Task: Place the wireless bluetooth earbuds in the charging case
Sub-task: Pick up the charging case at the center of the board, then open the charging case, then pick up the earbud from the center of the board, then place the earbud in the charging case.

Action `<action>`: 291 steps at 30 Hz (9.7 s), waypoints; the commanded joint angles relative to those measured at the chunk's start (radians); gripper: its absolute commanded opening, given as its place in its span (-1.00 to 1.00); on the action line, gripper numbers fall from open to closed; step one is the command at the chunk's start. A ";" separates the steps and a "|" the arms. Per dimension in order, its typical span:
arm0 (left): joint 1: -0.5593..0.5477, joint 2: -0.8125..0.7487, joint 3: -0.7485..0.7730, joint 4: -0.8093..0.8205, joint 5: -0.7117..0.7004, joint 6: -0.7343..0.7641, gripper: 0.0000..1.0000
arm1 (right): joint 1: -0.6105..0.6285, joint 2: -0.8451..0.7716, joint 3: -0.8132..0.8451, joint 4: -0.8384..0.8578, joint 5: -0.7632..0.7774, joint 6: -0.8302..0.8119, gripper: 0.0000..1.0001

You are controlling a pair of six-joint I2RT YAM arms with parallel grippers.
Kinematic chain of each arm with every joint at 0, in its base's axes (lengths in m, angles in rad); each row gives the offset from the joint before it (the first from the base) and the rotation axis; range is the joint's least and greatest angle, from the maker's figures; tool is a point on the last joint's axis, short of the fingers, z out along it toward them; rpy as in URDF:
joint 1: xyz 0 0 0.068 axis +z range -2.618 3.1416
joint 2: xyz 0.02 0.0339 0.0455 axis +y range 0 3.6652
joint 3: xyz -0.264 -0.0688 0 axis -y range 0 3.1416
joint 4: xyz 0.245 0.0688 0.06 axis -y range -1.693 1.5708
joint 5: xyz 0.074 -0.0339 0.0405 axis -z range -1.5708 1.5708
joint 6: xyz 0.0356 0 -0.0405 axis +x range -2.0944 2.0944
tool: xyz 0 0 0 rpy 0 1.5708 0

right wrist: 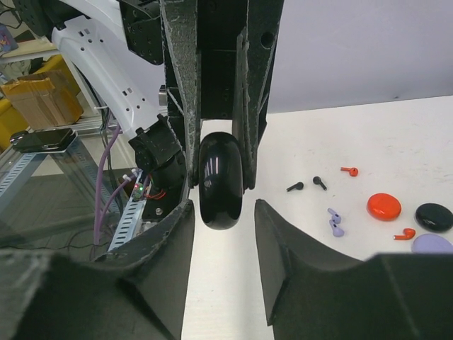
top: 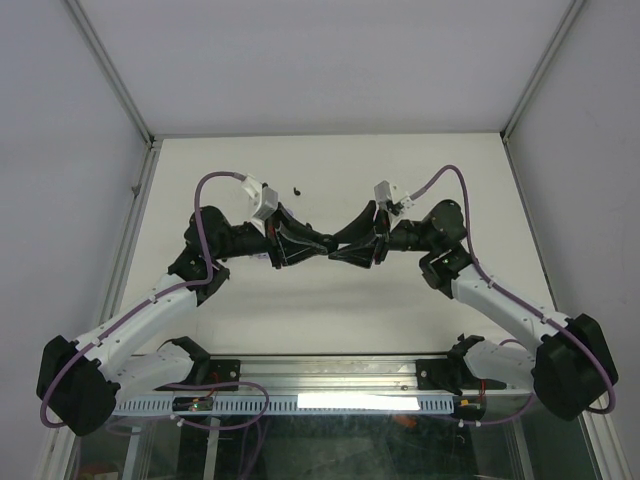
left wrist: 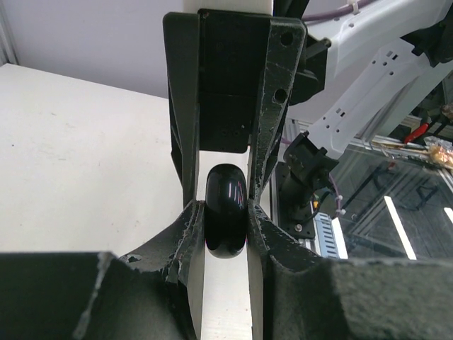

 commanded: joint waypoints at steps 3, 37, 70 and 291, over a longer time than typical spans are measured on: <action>0.003 -0.008 0.023 0.110 -0.023 -0.049 -0.98 | -0.001 0.015 -0.009 0.132 0.028 0.049 -0.12; -0.016 0.002 0.010 0.103 -0.135 -0.078 0.13 | 0.001 0.057 -0.048 0.312 0.057 0.151 -1.00; 0.028 0.078 0.105 -0.034 -0.258 -0.171 0.23 | 0.000 0.028 -0.082 0.314 0.015 0.121 -1.00; -0.408 0.136 0.223 -0.267 -1.214 -0.048 -0.80 | 0.090 -0.029 -0.227 0.334 0.616 -0.281 -1.00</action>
